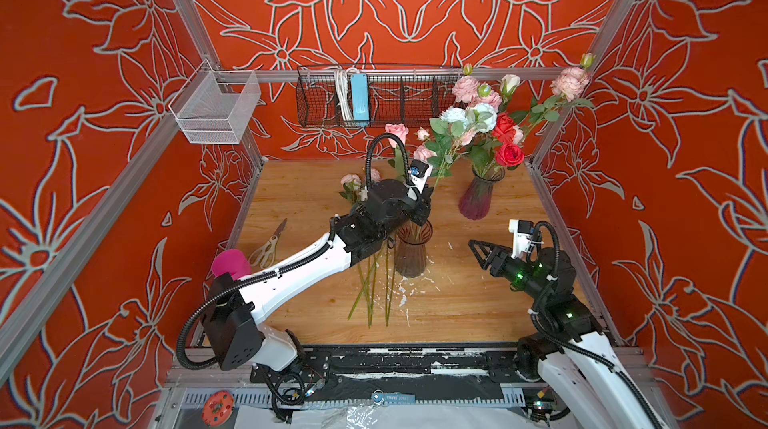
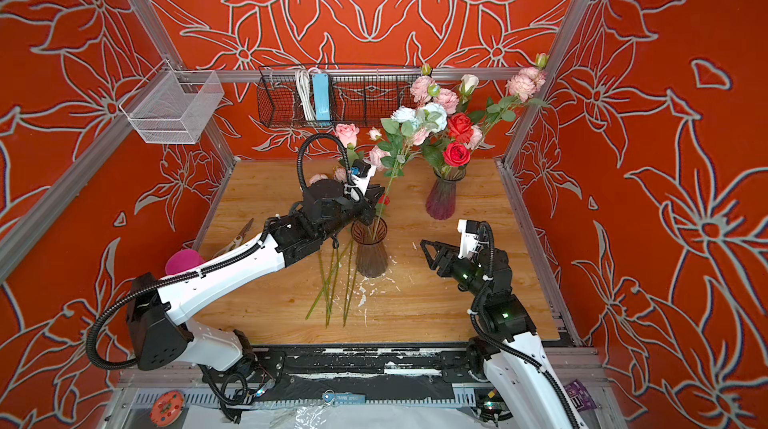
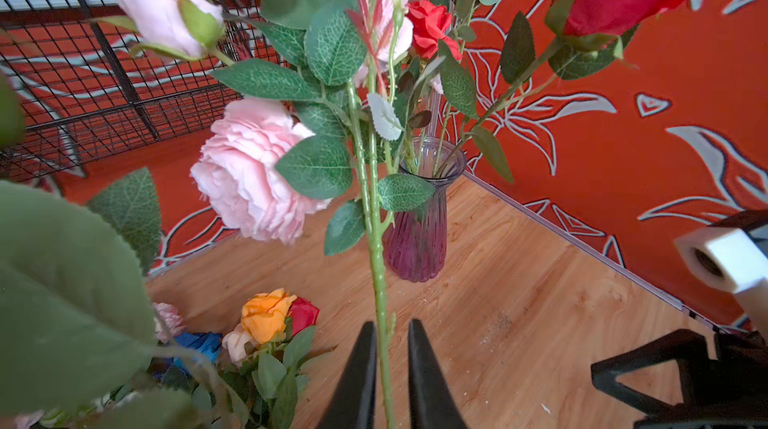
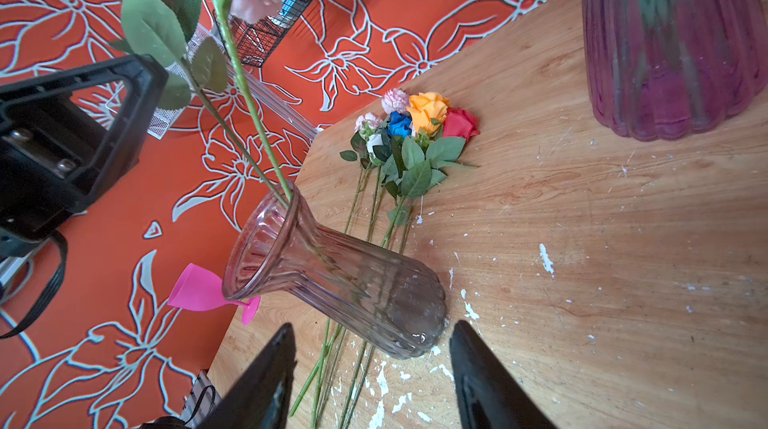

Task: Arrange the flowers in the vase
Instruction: 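Lower the rose stem into the dark red vase and open the left gripper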

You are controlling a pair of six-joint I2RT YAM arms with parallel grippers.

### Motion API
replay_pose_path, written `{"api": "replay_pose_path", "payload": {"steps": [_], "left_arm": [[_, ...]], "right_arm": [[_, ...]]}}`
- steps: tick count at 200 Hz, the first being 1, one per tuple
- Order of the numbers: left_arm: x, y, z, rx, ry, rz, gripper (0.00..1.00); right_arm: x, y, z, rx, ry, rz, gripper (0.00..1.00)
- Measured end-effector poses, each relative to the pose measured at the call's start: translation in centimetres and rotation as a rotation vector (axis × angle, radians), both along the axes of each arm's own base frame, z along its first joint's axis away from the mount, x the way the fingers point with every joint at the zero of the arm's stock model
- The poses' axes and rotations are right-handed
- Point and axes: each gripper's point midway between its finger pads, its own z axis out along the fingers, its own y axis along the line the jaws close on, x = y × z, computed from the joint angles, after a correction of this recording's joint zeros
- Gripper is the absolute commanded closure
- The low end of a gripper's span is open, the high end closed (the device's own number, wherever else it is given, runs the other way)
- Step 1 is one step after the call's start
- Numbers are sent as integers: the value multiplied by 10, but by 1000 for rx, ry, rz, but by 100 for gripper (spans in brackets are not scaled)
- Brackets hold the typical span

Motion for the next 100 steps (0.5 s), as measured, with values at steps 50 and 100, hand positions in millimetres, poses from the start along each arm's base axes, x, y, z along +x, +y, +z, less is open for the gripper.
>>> {"api": "replay_pose_path", "payload": {"steps": [50, 100], "left_arm": [[-15, 18, 23, -43, -15, 14, 73], [-45, 79, 70, -172, -46, 144, 36]], "right_arm": [[1, 0, -3, -15, 3, 3, 39], [2, 0, -6, -30, 9, 6, 39]]}}
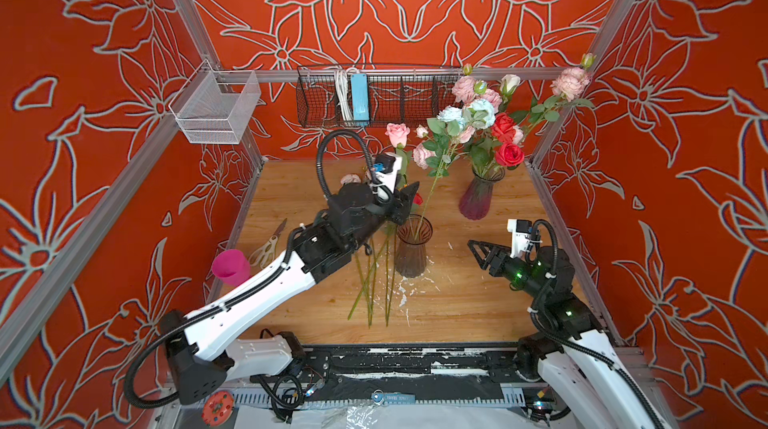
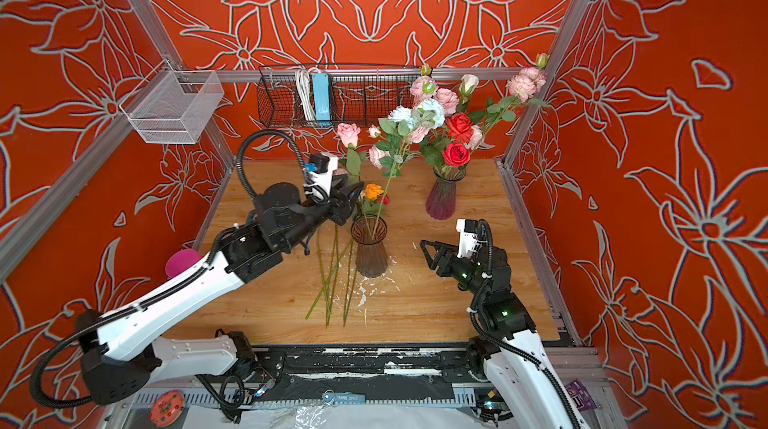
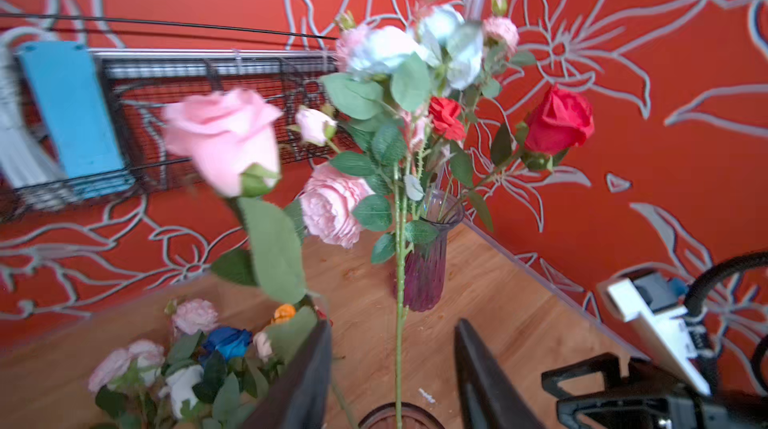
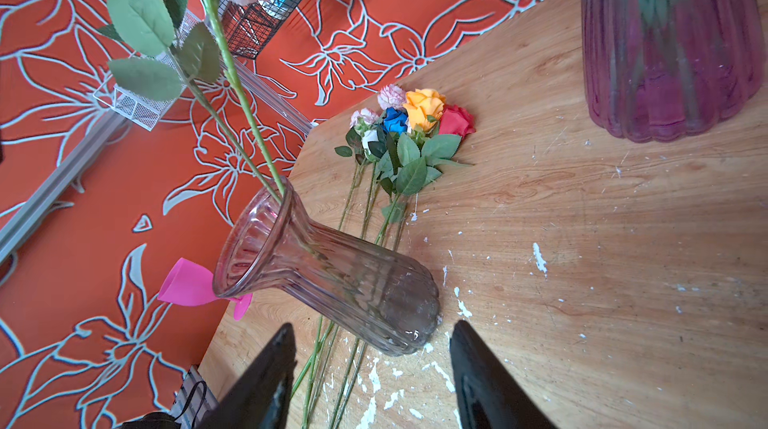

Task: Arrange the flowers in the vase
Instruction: 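Lower the rose stem into the dark red vase and open the left gripper, then move the left gripper back to the pile and close it on a stem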

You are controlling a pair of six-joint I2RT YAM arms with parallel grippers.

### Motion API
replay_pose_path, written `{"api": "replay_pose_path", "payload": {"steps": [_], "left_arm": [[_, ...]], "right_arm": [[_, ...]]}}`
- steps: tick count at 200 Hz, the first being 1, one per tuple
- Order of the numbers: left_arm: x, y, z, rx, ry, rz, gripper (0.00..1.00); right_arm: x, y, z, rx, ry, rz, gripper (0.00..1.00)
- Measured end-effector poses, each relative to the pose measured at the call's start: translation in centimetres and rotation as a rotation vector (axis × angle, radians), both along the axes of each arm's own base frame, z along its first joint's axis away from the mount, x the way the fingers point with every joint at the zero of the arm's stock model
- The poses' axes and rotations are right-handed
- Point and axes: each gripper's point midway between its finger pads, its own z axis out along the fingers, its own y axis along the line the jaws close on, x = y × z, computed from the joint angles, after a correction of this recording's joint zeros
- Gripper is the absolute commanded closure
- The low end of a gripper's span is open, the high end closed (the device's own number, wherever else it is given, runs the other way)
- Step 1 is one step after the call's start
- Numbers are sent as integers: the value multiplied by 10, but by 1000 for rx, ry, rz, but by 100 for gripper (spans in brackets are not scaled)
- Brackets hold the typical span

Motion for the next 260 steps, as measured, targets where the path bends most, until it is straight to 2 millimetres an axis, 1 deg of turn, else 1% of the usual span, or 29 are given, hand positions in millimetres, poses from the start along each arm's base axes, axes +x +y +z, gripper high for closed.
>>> {"api": "replay_pose_path", "payload": {"steps": [9, 15, 21, 32, 41, 51, 54, 55, 60, 63, 65, 68, 70, 74, 76, 81, 85, 88, 94, 102, 113, 127, 147, 167, 181, 204, 232, 244, 260], "left_arm": [[-1, 17, -4, -27, 21, 55, 34], [0, 30, -10, -38, 44, 95, 34], [5, 44, -22, -50, 80, 140, 34], [18, 72, -53, -65, 169, 236, 33], [33, 101, -87, -84, 262, 326, 33], [45, 126, -127, -93, 372, 407, 34], [49, 132, -141, -99, 415, 422, 36], [51, 137, -148, -100, 434, 440, 36], [56, 145, -169, -104, 499, 466, 38], [60, 152, -187, -101, 554, 487, 39], [62, 154, -194, -103, 576, 495, 39], [66, 159, -212, -103, 632, 513, 39], [66, 161, -219, -99, 652, 515, 39], [70, 165, -241, -97, 722, 533, 39], [70, 166, -247, -95, 742, 537, 39], [72, 169, -271, -87, 815, 548, 40], [72, 169, -285, -80, 863, 549, 40], [71, 168, -300, -71, 910, 549, 40], [69, 166, -321, -59, 979, 545, 40], [65, 162, -343, -47, 1055, 534, 40], [61, 157, -363, -35, 1129, 522, 41], [64, 149, -373, -35, 1181, 503, 46], [77, 140, -376, -52, 1200, 475, 53], [86, 134, -379, -60, 1219, 458, 66], [85, 132, -385, -54, 1238, 449, 73], [78, 132, -389, -39, 1270, 445, 86], [76, 132, -383, -46, 1263, 445, 94], [73, 133, -374, -58, 1245, 444, 96], [68, 135, -357, -82, 1209, 445, 97]], "right_arm": [[0, 0, 0, 0, 0, -1, 39], [0, 0, 0, 0, 0, -2, 39], [0, 0, 0, 0, 0, -3, 39], [1, -1, 0, -1, 0, -8, 39], [2, -2, -1, -3, 2, -16, 39], [4, -4, -3, -7, 9, -29, 39], [5, -4, -4, -8, 12, -33, 39], [5, -4, -4, -8, 13, -34, 39], [7, -5, -6, -11, 19, -43, 39], [8, -6, -7, -13, 24, -47, 39], [8, -6, -8, -13, 27, -49, 39], [9, -7, -9, -15, 31, -53, 39], [10, -7, -10, -16, 35, -56, 39], [11, -8, -11, -18, 40, -63, 39], [11, -8, -12, -19, 42, -65, 39], [12, -9, -14, -21, 49, -71, 39], [13, -9, -15, -23, 54, -75, 39], [14, -10, -16, -24, 58, -79, 39], [15, -10, -19, -27, 67, -82, 39], [16, -11, -22, -31, 78, -88, 39], [16, -12, -23, -34, 85, -95, 39], [17, -13, -24, -37, 87, -104, 39], [17, -15, -26, -43, 93, -115, 39], [17, -17, -28, -47, 99, -123, 39], [17, -18, -30, -52, 107, -129, 39], [17, -18, -31, -55, 114, -132, 39], [16, -19, -33, -57, 119, -134, 39], [16, -19, -33, -59, 122, -135, 39], [15, -19, -34, -60, 127, -135, 39]]}}
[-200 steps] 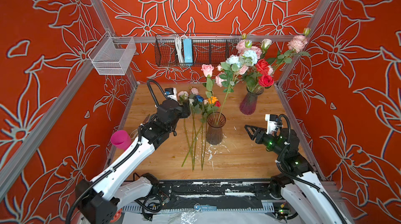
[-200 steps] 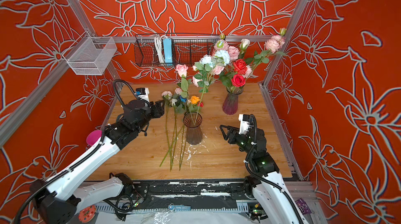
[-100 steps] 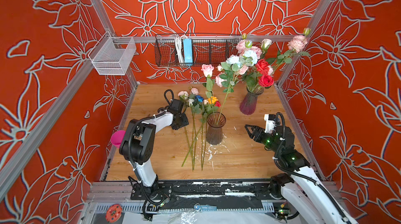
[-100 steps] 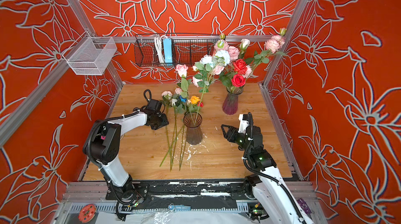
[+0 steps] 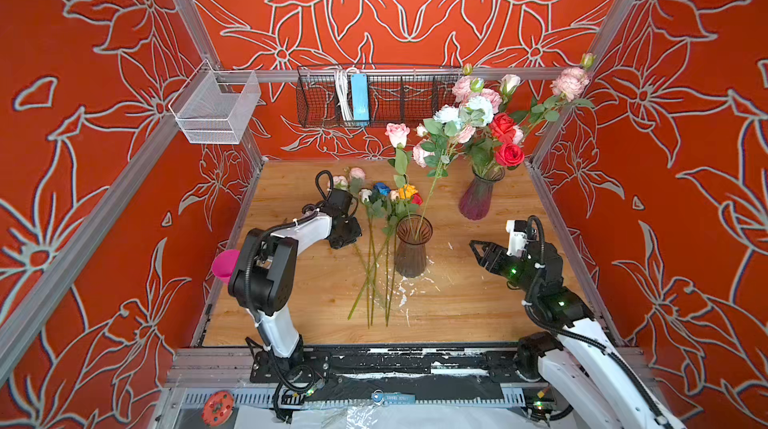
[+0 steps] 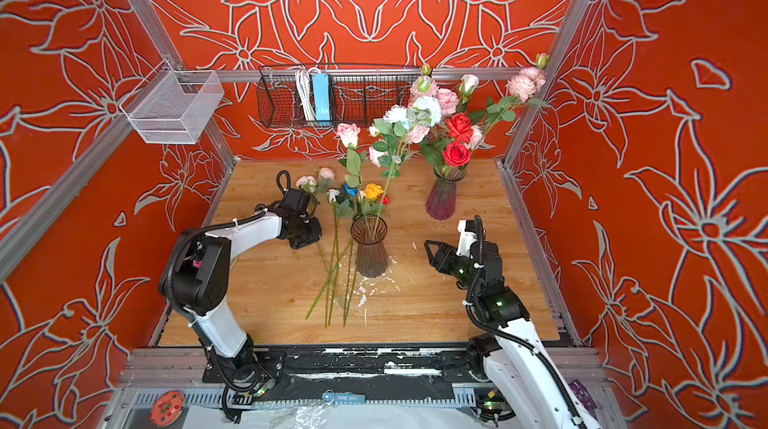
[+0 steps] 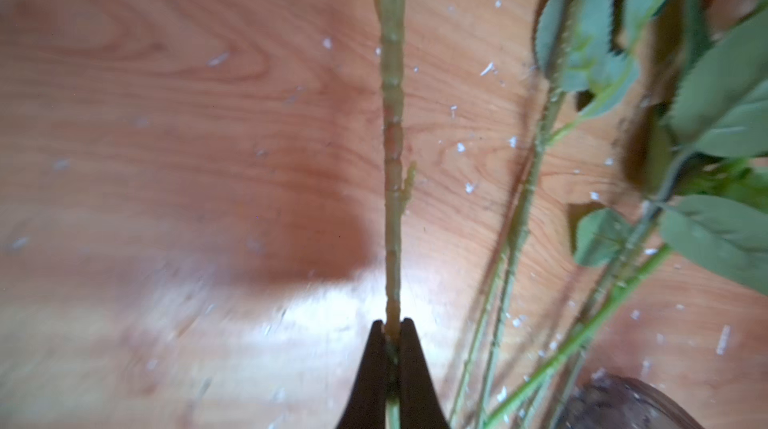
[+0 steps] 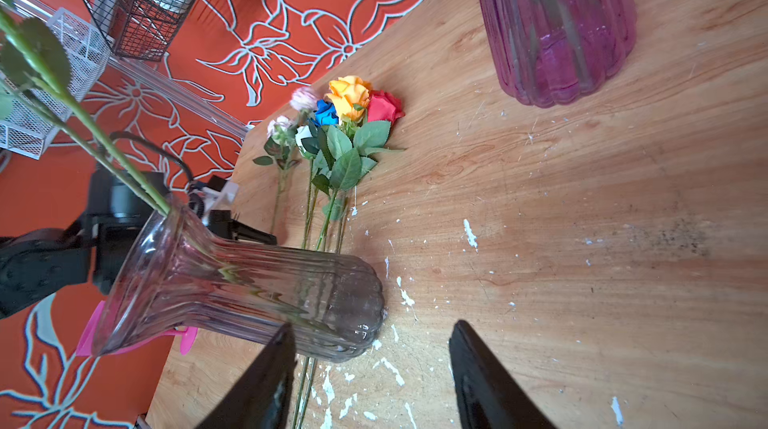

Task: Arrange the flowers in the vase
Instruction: 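Move the left gripper back to the pile and close it on a stem, then lift the pink rose with the left gripper while the right gripper reaches forward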

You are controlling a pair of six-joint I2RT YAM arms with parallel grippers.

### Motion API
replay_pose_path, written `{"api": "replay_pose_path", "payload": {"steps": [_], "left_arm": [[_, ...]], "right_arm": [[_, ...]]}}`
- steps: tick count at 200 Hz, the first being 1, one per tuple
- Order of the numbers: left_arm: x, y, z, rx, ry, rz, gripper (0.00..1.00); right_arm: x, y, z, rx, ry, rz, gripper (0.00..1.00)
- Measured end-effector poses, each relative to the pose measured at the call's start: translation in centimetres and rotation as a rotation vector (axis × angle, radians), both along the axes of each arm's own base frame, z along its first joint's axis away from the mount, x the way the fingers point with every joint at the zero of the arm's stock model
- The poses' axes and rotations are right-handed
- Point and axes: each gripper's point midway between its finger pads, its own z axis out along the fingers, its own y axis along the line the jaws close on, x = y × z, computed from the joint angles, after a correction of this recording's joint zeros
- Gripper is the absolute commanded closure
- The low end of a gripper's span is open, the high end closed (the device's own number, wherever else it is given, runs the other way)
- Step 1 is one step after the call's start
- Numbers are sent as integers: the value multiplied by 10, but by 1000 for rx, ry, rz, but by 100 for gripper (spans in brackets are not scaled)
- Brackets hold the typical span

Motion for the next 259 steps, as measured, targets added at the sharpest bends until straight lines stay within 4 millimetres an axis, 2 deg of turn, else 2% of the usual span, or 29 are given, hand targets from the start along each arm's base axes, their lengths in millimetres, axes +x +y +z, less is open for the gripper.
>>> {"api": "replay_pose_path", "payload": {"steps": [25, 45, 74, 89, 126, 139, 160, 183, 203, 221, 240, 259], "left_arm": [[1, 3, 41, -15, -108, 16, 100], [-1, 7, 80, -28, -209, 37, 100], [-24, 21, 129, -47, -355, 94, 100], [-42, 29, 142, -61, -405, 132, 100], [-90, 51, 153, -85, -487, 223, 100], [-102, 55, 168, -98, -562, 224, 100], [-112, 52, 206, -106, -712, 167, 100], [-112, 28, 263, -93, -866, 18, 100], [-114, -11, 317, -91, -1008, -164, 100], [-121, -47, 362, -94, -1122, -318, 100], [-125, -83, 403, -94, -1228, -446, 100], [-119, -116, 439, -87, -1325, -527, 100]], "right_arm": [[-2, -1, 2, 0, 1, 0, 39], [-4, -1, 12, 2, -15, 0, 39], [-5, -1, 29, 4, -52, 2, 39], [-5, -1, 36, 3, -64, 4, 39], [-2, 1, 58, -9, -91, 19, 40], [-2, 4, 70, -9, -110, 43, 40], [-1, 13, 92, -1, -146, 95, 39], [-1, 21, 114, 26, -193, 145, 40], [0, 31, 128, 58, -213, 192, 44], [4, 40, 150, 101, -234, 237, 45], [7, 47, 174, 130, -267, 277, 44], [4, 48, 192, 137, -314, 288, 44]]}}
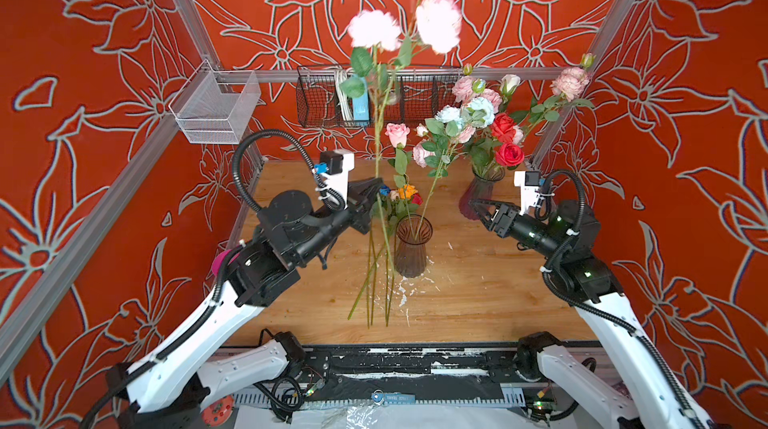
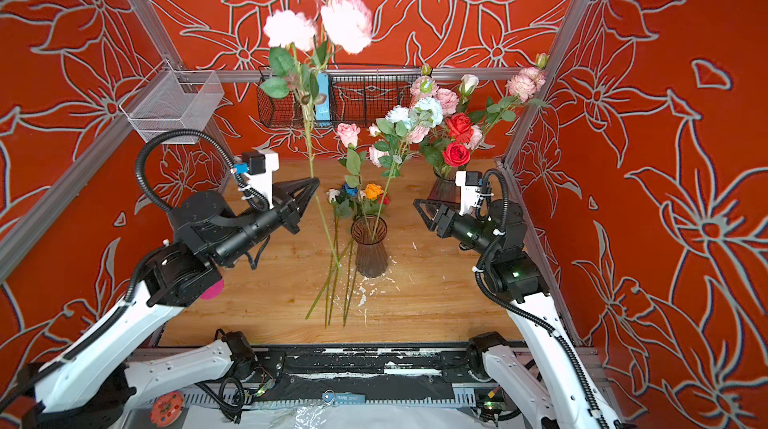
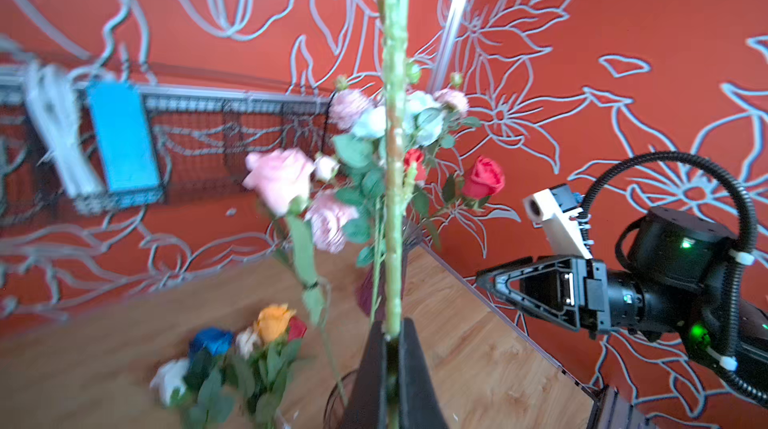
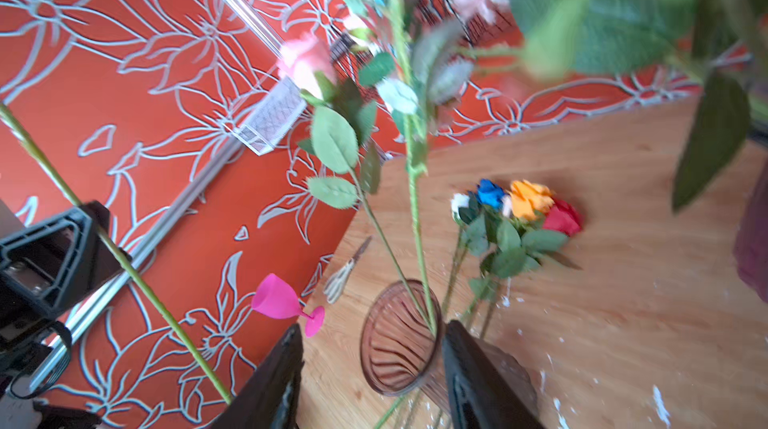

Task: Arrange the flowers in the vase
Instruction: 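Lift the pink rose with the left gripper while the right gripper reaches forward, then lower the pink rose stem into the dark red vase with the left gripper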

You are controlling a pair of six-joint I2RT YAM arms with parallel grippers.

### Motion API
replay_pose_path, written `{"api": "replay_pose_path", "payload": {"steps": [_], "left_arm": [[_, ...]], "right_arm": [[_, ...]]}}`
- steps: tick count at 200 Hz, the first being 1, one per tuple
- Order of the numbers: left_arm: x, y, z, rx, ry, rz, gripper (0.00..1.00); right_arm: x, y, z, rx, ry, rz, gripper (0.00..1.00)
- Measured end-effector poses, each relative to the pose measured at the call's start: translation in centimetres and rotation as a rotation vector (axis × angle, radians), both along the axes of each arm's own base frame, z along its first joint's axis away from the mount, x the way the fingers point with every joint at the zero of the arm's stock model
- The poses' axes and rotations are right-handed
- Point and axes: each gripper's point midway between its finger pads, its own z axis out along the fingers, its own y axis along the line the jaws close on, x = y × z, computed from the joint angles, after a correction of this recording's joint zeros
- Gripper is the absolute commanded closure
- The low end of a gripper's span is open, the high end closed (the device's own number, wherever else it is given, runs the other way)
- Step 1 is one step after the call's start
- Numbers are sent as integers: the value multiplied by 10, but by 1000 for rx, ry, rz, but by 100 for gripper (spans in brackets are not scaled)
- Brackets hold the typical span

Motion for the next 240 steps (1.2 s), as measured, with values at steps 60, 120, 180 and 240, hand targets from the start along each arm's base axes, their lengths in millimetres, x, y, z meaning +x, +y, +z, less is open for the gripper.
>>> {"api": "replay_pose_path", "payload": {"steps": [60, 120, 180, 240], "left_arm": [[57, -66, 6, 98, -107, -20, 100], [85, -81, -81, 186, -69, 31, 100], [86, -72, -162, 214, 91, 65, 100], [77, -56, -163, 165, 112, 97, 71]], "right_arm": [[0, -1, 9, 11, -29, -5, 44], [1, -3, 9, 2, -36, -21, 43], [3, -7, -6, -19, -8, -47, 43], [5, -6, -12, -26, 10, -46, 43]]}}
